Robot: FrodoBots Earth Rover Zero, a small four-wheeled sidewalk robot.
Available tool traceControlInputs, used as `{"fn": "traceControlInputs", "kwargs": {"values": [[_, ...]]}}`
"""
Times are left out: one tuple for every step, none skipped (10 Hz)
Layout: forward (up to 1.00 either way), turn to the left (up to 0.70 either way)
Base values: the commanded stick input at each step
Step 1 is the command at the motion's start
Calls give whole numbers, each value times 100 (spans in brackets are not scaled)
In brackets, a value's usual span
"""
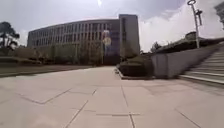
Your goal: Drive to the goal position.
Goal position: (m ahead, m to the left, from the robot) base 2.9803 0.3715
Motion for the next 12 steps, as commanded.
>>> {"fn": "traceControlInputs", "kwargs": {"values": [[70,0],[70,0],[70,0],[70,0],[70,0],[70,0],[70,0],[70,0],[70,0],[70,0],[70,0],[70,0]]}}
